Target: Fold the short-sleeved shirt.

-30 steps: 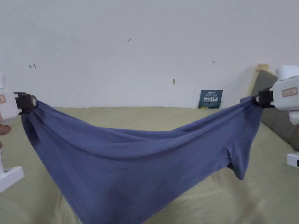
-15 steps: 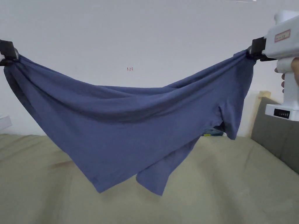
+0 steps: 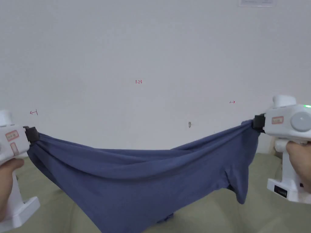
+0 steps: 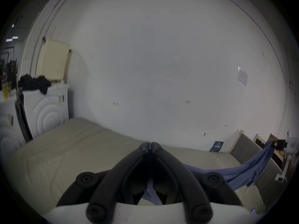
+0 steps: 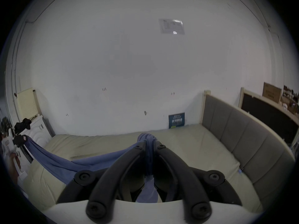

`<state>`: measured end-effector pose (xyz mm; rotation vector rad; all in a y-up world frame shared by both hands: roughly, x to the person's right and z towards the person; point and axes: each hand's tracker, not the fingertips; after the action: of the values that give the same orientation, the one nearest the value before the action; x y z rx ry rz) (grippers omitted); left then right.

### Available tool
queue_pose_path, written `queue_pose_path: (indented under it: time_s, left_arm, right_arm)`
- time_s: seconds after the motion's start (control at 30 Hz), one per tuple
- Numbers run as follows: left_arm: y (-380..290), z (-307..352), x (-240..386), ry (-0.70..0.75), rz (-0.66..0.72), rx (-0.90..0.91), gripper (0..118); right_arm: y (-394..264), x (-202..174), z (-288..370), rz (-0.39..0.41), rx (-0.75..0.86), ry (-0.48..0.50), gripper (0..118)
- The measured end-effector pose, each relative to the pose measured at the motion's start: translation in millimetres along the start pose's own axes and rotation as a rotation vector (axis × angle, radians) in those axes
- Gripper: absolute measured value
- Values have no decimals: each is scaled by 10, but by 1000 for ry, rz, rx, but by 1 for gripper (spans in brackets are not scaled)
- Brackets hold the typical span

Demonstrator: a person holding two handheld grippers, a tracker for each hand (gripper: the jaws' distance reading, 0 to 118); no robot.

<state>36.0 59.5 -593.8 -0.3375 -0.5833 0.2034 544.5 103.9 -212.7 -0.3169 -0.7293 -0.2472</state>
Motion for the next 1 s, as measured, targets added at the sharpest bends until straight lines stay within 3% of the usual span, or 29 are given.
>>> queue_pose_path:
  time_s: [0.13,0.33,0.37,0.5,0.6,0.77,0.9,0.93,0.97,1.0]
  left_arm:
    - [-276,274,-86,0,-1,-24,0]
    - [-713,1277,-386,-9,22,-137,0]
    - [-842,1506,-443,-20,28,-105,0]
    - [-1581,2290,-670,-15,-34,-280,0]
    - [-2192,2725,-845,-1,10,-372,0]
    - [-2970,2982,-964,89,-55,-556,0]
    - [-3102,3006,-1114,102,-35,-589,7]
    - [-3064,3028,-1119,113,-45,-572,14]
    - [-2984,3060,-1140,123,-72,-532,38]
    - [-2901,3103,-1129,107,-91,-516,87]
  right_arm:
    - [-347,124,223,7,-15,25,10]
    - [-1027,364,1201,-1,-50,50,10]
    - [-1196,421,1409,-9,-66,54,10]
    - [-2053,600,2038,5,-156,81,10]
    - [-2815,764,2311,-14,-263,74,10]
    - [-3913,936,2441,52,-468,2,10]
    - [-4186,1007,2530,25,-491,7,10]
    - [-4184,1023,2520,33,-497,10,10]
    - [-4154,1019,2514,62,-500,1,12]
    - [-4093,1003,2519,107,-502,-8,34]
